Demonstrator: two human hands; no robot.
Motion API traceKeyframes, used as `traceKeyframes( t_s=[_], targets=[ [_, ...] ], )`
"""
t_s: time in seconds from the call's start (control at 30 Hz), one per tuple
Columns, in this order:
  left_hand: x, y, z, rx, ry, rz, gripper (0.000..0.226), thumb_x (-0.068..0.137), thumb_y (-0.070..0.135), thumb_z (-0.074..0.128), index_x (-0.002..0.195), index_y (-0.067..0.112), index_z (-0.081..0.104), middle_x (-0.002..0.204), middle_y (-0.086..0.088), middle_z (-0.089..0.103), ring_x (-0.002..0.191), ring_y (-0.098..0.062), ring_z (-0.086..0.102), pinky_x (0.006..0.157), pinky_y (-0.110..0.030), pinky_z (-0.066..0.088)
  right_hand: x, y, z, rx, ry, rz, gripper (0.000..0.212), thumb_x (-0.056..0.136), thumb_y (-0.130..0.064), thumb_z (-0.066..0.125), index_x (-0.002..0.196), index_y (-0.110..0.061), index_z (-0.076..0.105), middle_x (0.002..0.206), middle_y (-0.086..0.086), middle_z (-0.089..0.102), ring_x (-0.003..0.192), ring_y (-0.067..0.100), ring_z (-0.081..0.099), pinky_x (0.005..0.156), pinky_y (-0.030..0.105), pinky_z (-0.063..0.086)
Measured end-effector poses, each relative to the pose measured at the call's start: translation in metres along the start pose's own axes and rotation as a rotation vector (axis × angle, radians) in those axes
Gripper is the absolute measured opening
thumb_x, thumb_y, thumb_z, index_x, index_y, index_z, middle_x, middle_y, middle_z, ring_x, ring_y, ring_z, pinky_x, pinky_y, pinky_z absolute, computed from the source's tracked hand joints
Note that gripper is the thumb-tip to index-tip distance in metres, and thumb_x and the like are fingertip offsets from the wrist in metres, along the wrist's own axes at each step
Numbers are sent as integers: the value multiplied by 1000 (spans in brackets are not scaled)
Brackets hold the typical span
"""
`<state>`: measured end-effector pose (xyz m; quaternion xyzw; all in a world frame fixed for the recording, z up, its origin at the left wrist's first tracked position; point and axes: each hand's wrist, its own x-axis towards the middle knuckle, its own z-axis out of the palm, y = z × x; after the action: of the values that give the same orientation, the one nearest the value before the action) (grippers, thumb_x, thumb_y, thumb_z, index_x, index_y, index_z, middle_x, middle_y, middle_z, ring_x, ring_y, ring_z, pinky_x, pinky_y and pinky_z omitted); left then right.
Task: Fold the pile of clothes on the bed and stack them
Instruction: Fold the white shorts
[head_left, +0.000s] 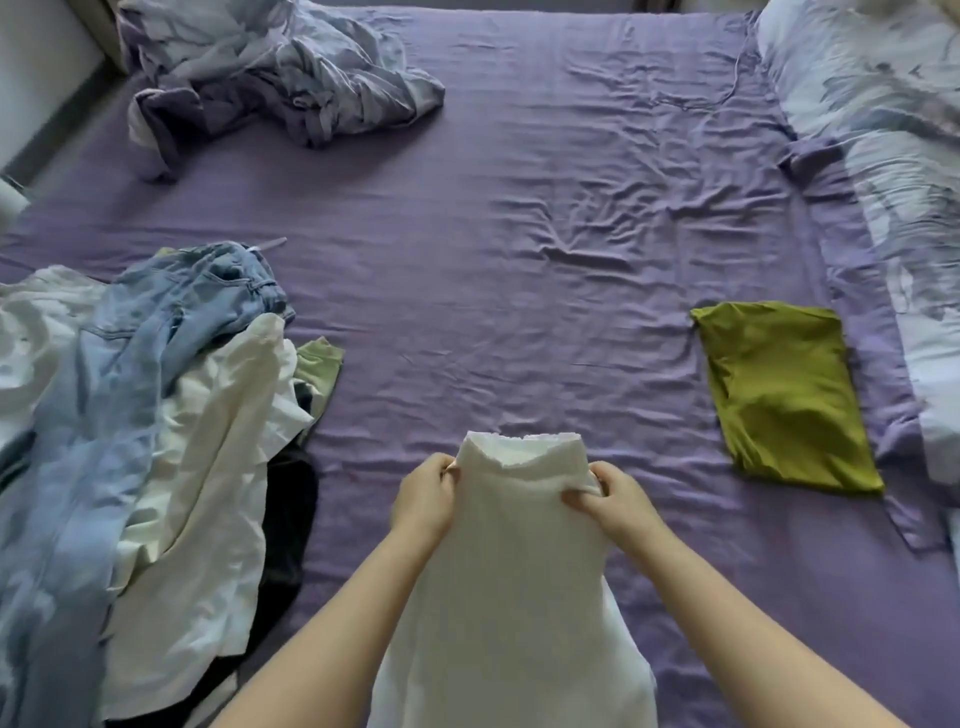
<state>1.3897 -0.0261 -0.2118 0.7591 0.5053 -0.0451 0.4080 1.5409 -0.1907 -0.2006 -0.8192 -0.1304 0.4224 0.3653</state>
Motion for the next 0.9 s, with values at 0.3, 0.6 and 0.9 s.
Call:
traceKeyframes(
  t_s=[0.3, 0.6, 0.9],
  targets=[
    [85, 22, 2, -77, 61, 106, 25, 97, 25, 47, 118, 21, 59, 118, -1, 63, 110, -24, 55, 90, -36, 43, 79, -19, 2, 132, 254, -122, 29, 85, -13, 69, 112, -15, 60, 105, 3, 65, 93, 16, 60, 84, 32, 49],
    [5, -50, 30, 29, -64, -149, 22, 86, 24, 58, 106, 16, 53, 103, 0, 56, 97, -25, 56, 74, -35, 45, 19, 58, 51, -428, 210, -18, 69, 86, -26, 69, 145, -9, 37, 151, 12, 35, 139, 29, 31, 111, 35, 22],
    [-67, -97, 36, -155, -172, -215, 20, 95, 29, 51, 89, 13, 61, 81, 2, 63, 79, -19, 59, 68, -33, 46, -50, 101, 76, -549, 229, -10, 63, 90, -35, 62, 145, -19, 37, 156, 9, 24, 143, 26, 20, 114, 37, 20]
  ],
)
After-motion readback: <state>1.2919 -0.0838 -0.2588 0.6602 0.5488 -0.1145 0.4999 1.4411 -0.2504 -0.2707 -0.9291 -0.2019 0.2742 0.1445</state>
